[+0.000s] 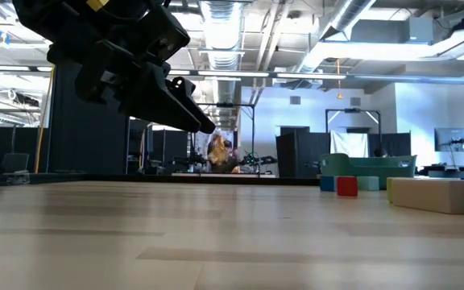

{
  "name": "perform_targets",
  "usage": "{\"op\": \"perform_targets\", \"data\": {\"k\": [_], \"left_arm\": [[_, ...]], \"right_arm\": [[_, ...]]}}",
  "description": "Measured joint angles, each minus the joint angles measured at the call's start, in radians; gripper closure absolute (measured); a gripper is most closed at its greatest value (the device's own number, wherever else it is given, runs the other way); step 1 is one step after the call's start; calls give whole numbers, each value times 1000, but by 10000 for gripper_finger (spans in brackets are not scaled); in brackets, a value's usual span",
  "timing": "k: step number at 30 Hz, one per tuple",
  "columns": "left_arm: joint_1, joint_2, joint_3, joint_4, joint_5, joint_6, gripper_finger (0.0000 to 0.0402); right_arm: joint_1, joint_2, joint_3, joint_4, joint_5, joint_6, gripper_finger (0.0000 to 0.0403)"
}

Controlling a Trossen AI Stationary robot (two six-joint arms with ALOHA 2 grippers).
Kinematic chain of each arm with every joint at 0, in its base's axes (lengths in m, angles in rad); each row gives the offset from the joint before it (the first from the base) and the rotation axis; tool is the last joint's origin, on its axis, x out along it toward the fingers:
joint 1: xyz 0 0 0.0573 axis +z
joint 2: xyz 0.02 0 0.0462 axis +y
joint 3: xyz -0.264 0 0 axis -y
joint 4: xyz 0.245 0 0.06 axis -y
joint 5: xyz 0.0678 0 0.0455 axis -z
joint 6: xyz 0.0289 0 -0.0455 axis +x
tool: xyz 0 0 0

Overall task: Sort blocks by size
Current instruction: Put the large red rectangular block into the yellow bin

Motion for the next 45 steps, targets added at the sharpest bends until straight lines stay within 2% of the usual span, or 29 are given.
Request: {"op": "perform_targets", "data": {"k": [11,15,20,26,30,34,38,45], "left_arm": [[0,0,0,-9,0,0,204],[0,0,0,-9,0,1,204],[0,0,0,-9,0,1,204],[0,0,0,-18,0,0,204],[0,0,0,-30,0,0,204],[0,0,-18,-8,0,0,204],[0,1,-18,-9,0,0,204],[0,1,-18,-7,0,7,204]], "right_arm": [[-138,-114,0,-131,30,-211,159],[-232,-133,0,-195,31,-338,159],[-392,-123,0,-276,84,-494,159],[-613,-86,0,-271,182,-579,158],[-752,-28,-1,-210,191,-587,158],[-866,42,-1,-146,191,-665,158],[-943,108,-1,-122,191,-710,158],[-1025,201,-1,-120,190,-660,158]]}}
